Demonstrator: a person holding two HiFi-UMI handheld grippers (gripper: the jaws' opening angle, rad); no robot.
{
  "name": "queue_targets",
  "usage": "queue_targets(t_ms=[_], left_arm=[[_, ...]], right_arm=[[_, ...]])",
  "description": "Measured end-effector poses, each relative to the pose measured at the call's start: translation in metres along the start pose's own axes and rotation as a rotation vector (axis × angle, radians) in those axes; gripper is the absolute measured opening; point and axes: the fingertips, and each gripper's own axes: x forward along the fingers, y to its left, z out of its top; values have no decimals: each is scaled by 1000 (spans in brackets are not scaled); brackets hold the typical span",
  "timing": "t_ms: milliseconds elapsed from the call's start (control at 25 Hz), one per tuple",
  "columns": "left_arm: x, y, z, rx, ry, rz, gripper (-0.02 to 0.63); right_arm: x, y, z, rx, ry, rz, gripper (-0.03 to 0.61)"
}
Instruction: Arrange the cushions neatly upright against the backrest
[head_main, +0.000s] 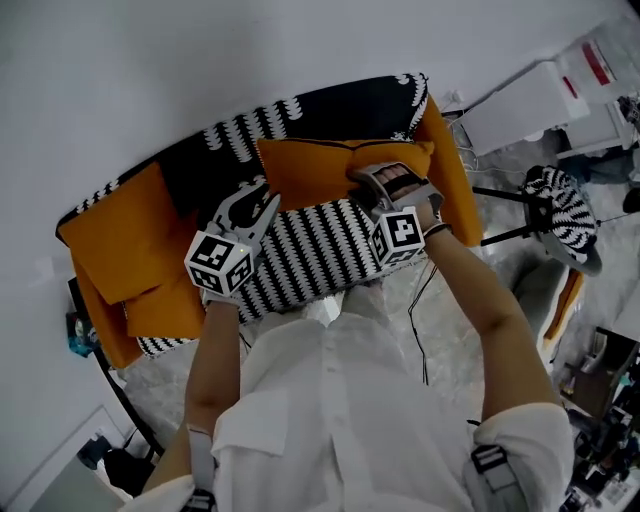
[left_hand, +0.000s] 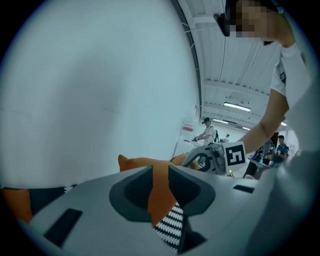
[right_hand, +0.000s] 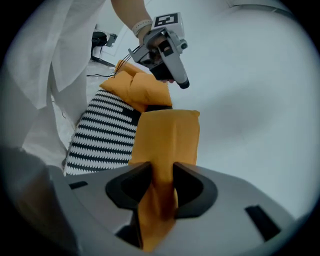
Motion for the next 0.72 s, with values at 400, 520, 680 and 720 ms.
queue_targets(t_ms=[400,520,680,720], left_arm=[[114,2,-31,-146,66,198,97],[143,-1,-45,-184,87,225,97],[178,-12,-67,-222,115,215,97],[186,-11,-72,-226,115,213,97]], right_arm=[[91,29,-162,-146,-78,97,152],[127,44,-201,-204,-76,107,152],[169,61,-238,-200,-87,86,150],[181,65,-248,-206,-74,82,150]])
